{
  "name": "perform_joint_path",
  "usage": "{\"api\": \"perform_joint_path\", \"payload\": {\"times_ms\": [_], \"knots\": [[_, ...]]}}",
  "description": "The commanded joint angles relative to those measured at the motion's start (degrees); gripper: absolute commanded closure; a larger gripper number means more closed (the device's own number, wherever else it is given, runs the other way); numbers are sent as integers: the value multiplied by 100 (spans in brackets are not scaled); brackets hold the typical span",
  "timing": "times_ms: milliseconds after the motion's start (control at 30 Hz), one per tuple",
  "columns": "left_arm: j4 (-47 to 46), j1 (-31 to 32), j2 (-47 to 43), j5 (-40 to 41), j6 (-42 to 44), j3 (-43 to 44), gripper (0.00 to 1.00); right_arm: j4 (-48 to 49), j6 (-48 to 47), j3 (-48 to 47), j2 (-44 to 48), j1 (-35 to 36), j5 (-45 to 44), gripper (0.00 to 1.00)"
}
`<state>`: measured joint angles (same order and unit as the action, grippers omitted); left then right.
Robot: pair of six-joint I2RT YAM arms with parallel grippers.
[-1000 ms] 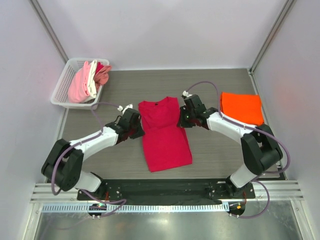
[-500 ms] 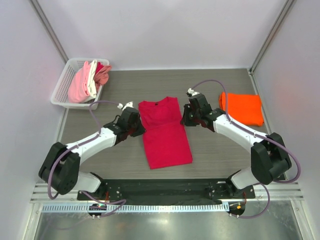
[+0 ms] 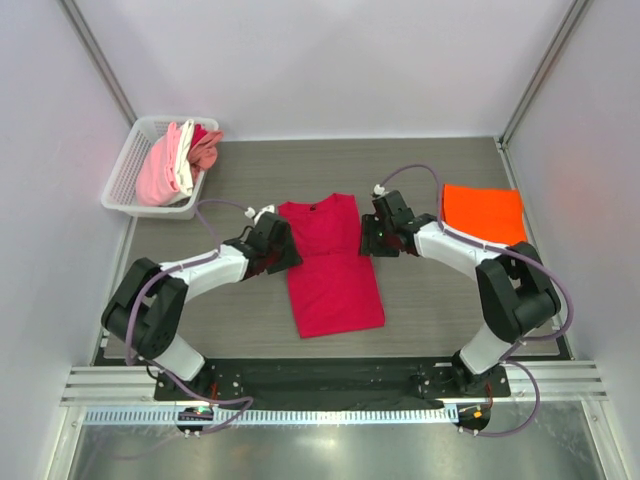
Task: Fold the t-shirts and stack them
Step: Fold the tshirt
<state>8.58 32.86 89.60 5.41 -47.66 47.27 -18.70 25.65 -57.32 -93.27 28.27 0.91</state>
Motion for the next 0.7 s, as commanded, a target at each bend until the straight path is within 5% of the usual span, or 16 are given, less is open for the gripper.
{"api": "perform_joint_path", "payload": {"times_ms": [0,200,467,667], "knots": [[-24,1,-285,205,-42,143,38,130,45,-52,405,-23,-258,43],[469,194,-1521,285,-296,-602,12,-195,212,923,1425,-15,-170,39],[768,1687,-2184,136,-1578,-1517,19,-538,853,2479,2708,213,498,44],[751,2663,-2044,311,-2274,-1721,34,-582,1390,3025,3237,767,665,48]]}}
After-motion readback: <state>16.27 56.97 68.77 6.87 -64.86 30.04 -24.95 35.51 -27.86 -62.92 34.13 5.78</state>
